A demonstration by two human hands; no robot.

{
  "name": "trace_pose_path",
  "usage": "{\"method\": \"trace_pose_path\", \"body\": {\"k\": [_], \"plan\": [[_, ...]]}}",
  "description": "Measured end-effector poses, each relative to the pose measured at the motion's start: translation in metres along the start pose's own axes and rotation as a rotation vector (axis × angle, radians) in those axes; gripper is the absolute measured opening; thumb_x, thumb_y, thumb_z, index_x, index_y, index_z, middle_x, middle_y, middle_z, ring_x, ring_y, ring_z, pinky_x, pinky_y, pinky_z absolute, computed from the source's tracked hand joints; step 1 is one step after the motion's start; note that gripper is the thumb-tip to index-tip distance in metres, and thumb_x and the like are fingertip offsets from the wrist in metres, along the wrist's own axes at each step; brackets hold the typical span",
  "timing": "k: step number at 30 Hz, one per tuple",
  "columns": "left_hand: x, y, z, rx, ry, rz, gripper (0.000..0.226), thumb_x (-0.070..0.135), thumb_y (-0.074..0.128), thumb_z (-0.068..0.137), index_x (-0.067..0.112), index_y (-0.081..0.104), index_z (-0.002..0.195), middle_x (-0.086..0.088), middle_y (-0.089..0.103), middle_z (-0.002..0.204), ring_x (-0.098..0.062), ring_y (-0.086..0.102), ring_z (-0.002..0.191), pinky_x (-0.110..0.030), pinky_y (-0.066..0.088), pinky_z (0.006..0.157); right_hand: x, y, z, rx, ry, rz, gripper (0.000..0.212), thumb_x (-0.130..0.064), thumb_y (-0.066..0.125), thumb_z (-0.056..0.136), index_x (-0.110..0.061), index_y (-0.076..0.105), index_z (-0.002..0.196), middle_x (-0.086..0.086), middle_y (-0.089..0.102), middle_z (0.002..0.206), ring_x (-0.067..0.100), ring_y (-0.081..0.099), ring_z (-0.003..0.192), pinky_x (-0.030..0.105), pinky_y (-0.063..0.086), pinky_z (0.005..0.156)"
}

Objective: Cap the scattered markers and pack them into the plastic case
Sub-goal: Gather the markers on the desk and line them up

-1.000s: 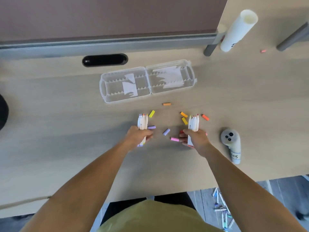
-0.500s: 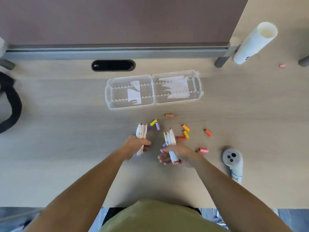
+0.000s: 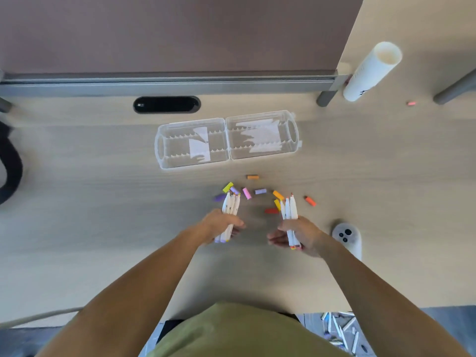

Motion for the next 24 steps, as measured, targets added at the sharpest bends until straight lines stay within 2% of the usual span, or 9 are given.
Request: {"method": "trace_pose_path", "body": {"k": [2, 5, 7, 9, 12, 15, 16, 20, 24], "plan": [[0.003, 0.013, 0.001, -0.038, -0.002, -0.013, 0.028, 0.022, 0.075, 0.06, 0.006, 0.07, 0.083, -0.02, 0.073, 0.105, -0.027, 0.067, 0.083, -0.047, 0.053, 0.091, 0.017, -0.024, -0.007, 0.083, 0.073, 0.006, 0.004, 0.003, 0.047, 0.09, 0.002, 0.049, 0.094, 0.033, 0.068, 0.09, 0.042, 0.067, 0.083, 0.05, 0.053, 0.089], [0.006, 0.026, 0.005, -0.06, 0.015, -0.022, 0.018, 0.013, 0.074, 0.077, 0.004, 0.066, 0.09, -0.018, 0.073, 0.102, -0.025, 0.067, 0.081, -0.036, 0.057, 0.077, 0.027, -0.051, -0.01, 0.169, 0.097, -0.008, 0.011, 0.001, 0.051, 0.09, 0.0, 0.054, 0.101, 0.033, 0.069, 0.096, 0.042, 0.067, 0.087, 0.046, 0.055, 0.084], [0.007, 0.029, 0.006, -0.046, 0.028, -0.015, 0.01, 0.009, 0.068, 0.086, 0.003, 0.065, 0.094, -0.014, 0.073, 0.097, -0.024, 0.068, 0.078, -0.035, 0.058, 0.074, 0.026, -0.061, -0.005, 0.198, 0.072, -0.023, 0.016, -0.002, 0.054, 0.09, -0.003, 0.061, 0.104, 0.028, 0.071, 0.095, 0.04, 0.069, 0.087, 0.041, 0.056, 0.082], [0.007, 0.026, 0.005, -0.017, 0.036, 0.0, 0.006, 0.01, 0.067, 0.088, 0.005, 0.065, 0.091, -0.012, 0.073, 0.095, -0.024, 0.068, 0.078, -0.04, 0.057, 0.081, 0.019, -0.063, 0.003, 0.217, 0.05, -0.062, 0.015, -0.006, 0.056, 0.09, 0.0, 0.066, 0.099, 0.023, 0.071, 0.088, 0.037, 0.069, 0.081, 0.037, 0.057, 0.076], [0.003, 0.013, 0.0, 0.048, 0.03, 0.029, 0.006, 0.014, 0.068, 0.087, 0.01, 0.065, 0.086, -0.009, 0.074, 0.094, -0.02, 0.068, 0.073, -0.032, 0.053, 0.067, -0.002, -0.055, 0.016, 0.201, 0.028, -0.135, 0.018, -0.009, 0.057, 0.088, 0.005, 0.065, 0.097, 0.021, 0.072, 0.081, 0.035, 0.069, 0.073, 0.034, 0.057, 0.066], [-0.005, -0.004, -0.003, 0.113, -0.003, 0.017, 0.012, 0.02, 0.073, 0.08, 0.013, 0.064, 0.083, -0.008, 0.072, 0.089, -0.019, 0.068, 0.072, -0.031, 0.044, 0.068, -0.03, -0.044, 0.028, 0.183, -0.048, -0.168, 0.019, -0.005, 0.057, 0.087, 0.003, 0.06, 0.104, 0.021, 0.069, 0.079, 0.032, 0.068, 0.063, 0.033, 0.059, 0.059], [-0.006, -0.009, -0.004, 0.128, -0.009, 0.006, 0.013, 0.02, 0.073, 0.078, 0.012, 0.064, 0.083, -0.008, 0.072, 0.086, -0.02, 0.068, 0.072, -0.033, 0.043, 0.07, -0.037, -0.041, 0.032, 0.183, -0.064, -0.169, 0.018, -0.004, 0.057, 0.086, 0.005, 0.062, 0.102, 0.021, 0.069, 0.08, 0.032, 0.068, 0.063, 0.035, 0.06, 0.063], [-0.011, -0.024, -0.005, 0.174, 0.009, -0.066, 0.012, 0.014, 0.071, 0.081, 0.008, 0.062, 0.085, -0.008, 0.07, 0.077, -0.02, 0.065, 0.061, -0.038, 0.046, 0.073, -0.051, -0.025, 0.038, 0.151, -0.094, -0.11, 0.015, -0.004, 0.059, 0.084, 0.006, 0.064, 0.093, 0.025, 0.07, 0.09, 0.038, 0.069, 0.08, 0.049, 0.053, 0.095], [-0.012, -0.027, -0.008, 0.212, 0.02, -0.05, 0.014, 0.016, 0.071, 0.076, 0.009, 0.06, 0.076, -0.007, 0.062, 0.063, -0.023, 0.058, 0.056, -0.037, 0.044, 0.068, -0.036, -0.003, 0.034, 0.038, 0.017, -0.123, 0.018, -0.001, 0.052, 0.087, 0.005, 0.061, 0.1, 0.031, 0.068, 0.102, 0.042, 0.067, 0.088, 0.052, 0.049, 0.099]]}}
Point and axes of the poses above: each hand's wrist, its own z-axis towards the middle knuckle, its own y-axis out of the palm, x = y × z, the point moved 4 cm from there along z, towards the middle knuckle
